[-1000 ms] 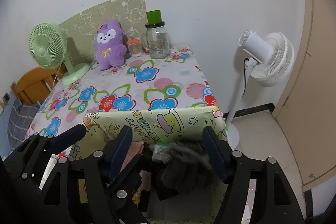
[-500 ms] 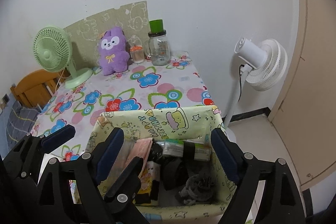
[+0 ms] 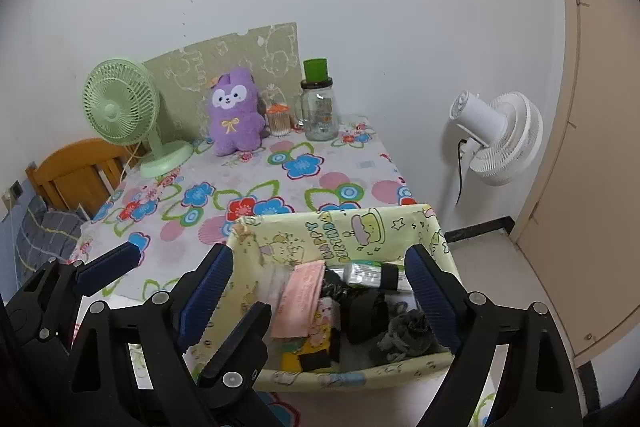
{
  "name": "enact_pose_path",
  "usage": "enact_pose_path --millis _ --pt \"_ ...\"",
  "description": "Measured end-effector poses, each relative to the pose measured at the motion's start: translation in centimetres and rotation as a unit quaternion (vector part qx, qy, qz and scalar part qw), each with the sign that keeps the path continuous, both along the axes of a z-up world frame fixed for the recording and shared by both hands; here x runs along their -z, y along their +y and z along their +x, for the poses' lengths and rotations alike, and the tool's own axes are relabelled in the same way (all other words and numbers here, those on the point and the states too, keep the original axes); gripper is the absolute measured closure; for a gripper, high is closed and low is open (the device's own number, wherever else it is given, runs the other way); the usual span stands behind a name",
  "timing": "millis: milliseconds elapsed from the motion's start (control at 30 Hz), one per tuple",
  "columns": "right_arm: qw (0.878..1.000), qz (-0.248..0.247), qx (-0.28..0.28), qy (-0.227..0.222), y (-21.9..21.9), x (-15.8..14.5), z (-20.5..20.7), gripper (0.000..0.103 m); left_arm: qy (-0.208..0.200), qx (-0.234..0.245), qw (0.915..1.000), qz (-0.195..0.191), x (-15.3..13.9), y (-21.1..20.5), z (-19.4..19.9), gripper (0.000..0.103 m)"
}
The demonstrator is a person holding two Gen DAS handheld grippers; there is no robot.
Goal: Organize soft objects
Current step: 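Withdraw both tools from the box back toward the remaining items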
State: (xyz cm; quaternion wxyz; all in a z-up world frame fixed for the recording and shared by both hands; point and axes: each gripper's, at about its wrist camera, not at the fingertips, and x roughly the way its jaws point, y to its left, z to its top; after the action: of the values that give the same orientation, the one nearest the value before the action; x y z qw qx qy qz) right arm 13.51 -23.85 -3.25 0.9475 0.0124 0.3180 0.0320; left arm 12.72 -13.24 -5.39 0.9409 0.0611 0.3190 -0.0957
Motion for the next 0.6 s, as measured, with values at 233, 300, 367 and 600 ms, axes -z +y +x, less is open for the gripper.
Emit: enact_pose_path --millis 233,300,367,600 --pt "1.000 0.000 0.006 -0.010 1.7 -0.8 -1.3 0.009 -0.011 -0.001 0.9999 -0.005 -0.7 1.7 -1.3 0.002" --pt "1.000 0.000 0.006 -0.017 2.2 -1.1 -1.9 0.007 -0.018 -0.003 0.9998 -0.005 -1.0 2.3 -1.8 0.002" --pt "1.000 0.000 0.003 -0.022 2.8 -1.3 -2.4 0.004 -0.022 -0.004 0.9997 -0.006 -1.2 2.7 -2.3 0.002" --pt "1.000 -0.005 -0.004 -0.030 4.8 -1.7 -3.6 0.001 -0.031 -0.014 0.9994 -0.010 -1.6 4.7 -3.5 0.002"
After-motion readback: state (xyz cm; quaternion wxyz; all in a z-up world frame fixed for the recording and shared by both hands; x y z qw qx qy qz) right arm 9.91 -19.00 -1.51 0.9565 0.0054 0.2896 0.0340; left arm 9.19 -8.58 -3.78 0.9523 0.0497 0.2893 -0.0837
